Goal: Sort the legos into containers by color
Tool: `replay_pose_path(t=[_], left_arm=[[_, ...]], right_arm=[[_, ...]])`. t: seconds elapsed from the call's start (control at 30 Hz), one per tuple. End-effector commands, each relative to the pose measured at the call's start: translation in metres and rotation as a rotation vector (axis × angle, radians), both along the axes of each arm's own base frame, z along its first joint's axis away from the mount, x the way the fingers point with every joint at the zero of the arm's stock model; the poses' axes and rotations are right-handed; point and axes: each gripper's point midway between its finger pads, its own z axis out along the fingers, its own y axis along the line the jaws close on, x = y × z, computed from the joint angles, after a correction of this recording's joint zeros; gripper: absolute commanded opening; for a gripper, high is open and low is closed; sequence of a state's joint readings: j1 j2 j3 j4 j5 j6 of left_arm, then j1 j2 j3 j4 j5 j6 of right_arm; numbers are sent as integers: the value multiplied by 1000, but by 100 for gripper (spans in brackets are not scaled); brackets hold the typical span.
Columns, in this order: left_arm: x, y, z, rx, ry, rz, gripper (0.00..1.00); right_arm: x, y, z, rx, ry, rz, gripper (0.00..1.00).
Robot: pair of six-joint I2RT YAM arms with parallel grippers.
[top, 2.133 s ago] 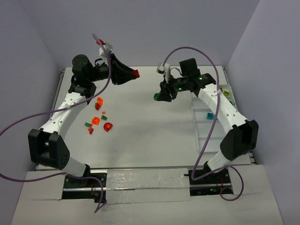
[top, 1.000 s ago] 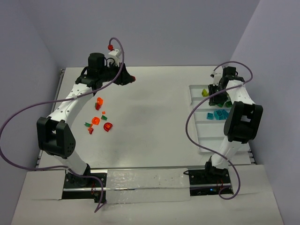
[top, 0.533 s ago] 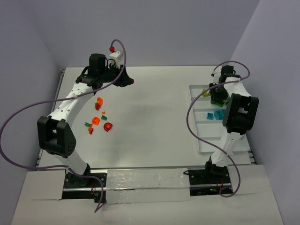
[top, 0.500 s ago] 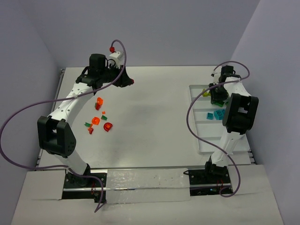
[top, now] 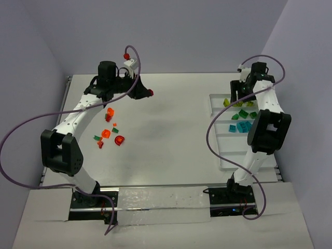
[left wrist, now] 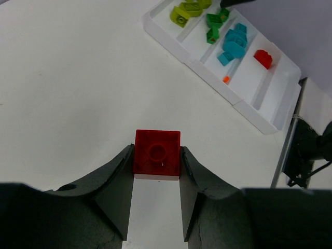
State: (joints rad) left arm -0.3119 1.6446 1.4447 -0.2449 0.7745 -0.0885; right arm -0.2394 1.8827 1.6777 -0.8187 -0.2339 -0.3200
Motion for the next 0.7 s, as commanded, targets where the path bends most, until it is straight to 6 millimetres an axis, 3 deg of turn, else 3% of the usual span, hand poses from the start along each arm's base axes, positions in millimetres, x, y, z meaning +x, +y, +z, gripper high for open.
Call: replay_pose_path(t=[0.0,0.13,0.17,0.33,0.47,0.67], left_arm=[[-33,-14,64,-173,-286,-167,0],[-38,-16,64,-118,-467,-160,0],[-37,-16,69,-67,-594,-155,0],[-41,-21,71,53,-855,-127,0],[-56,-32,54,107,-951,-164,0],[-78,-48,48,122,-1004,-215,0]], right_arm=[[-1,94,126,286,-283,236,75],[-19,185,170,509,-313,455,75],[-28,208,179,564,-309,508,76],[-73,288,186,770,-208,760,79],[-91,318,191,847,-172,876,79],[-102,339,197,903,-143,946,79]])
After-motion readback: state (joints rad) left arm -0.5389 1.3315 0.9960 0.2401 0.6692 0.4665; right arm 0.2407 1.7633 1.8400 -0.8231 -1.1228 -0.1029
